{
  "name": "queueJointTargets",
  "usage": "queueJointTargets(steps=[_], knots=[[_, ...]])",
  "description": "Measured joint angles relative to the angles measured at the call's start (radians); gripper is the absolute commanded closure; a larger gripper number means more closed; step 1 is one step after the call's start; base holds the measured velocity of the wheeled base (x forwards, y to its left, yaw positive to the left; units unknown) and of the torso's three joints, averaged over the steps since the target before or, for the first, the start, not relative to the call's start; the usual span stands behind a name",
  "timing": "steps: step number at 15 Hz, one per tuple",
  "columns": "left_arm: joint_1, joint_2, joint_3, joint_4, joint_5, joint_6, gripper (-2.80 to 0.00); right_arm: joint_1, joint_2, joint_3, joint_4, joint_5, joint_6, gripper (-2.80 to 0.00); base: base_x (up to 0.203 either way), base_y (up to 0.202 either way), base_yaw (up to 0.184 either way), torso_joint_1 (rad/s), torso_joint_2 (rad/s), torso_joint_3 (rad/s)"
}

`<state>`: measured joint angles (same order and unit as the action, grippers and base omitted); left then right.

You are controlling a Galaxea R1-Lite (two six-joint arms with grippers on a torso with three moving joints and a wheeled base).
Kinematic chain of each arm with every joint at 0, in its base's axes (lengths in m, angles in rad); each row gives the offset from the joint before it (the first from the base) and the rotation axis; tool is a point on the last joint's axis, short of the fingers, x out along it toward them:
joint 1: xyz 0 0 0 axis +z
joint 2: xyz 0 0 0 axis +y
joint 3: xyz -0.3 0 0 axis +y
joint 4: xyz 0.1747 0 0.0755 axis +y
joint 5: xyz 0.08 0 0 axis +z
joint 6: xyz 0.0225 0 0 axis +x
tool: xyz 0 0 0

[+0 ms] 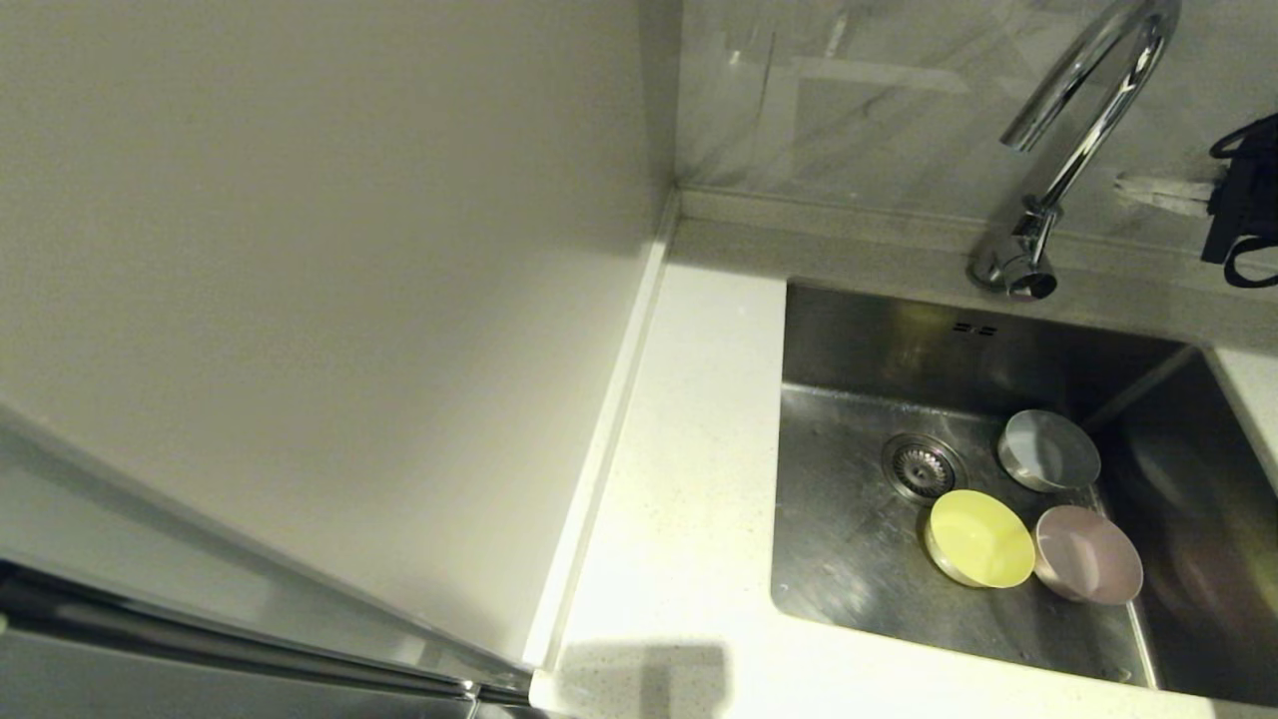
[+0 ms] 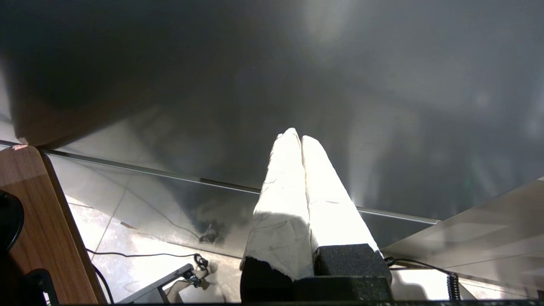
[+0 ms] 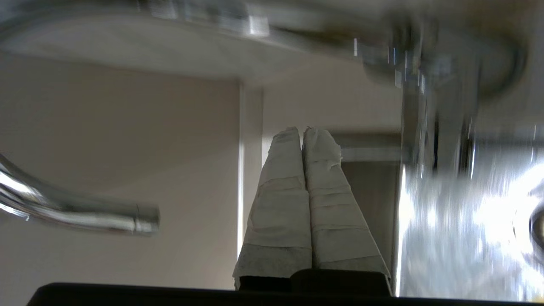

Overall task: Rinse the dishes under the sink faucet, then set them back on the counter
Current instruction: Turn on the faucet

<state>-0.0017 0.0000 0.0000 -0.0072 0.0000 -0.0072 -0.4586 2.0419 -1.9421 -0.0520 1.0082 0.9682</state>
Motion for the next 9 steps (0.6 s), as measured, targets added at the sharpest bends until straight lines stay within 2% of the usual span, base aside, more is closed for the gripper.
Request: queueJointTargets(steps=[3, 9], knots=[[0.000, 0.000, 0.000, 0.000, 0.000, 0.000, 0.00, 0.022, 0.013, 0.019, -0.079, -0.064, 0.007, 0.00, 0.000, 0.000, 0.000, 0.000, 0.00, 0.000], [0.000, 0.000, 0.000, 0.000, 0.000, 0.000, 0.00, 0.035, 0.008, 0.104, -0.111, -0.071, 0.009, 0.00, 0.000, 0.000, 0.000, 0.000, 0.00, 0.000]])
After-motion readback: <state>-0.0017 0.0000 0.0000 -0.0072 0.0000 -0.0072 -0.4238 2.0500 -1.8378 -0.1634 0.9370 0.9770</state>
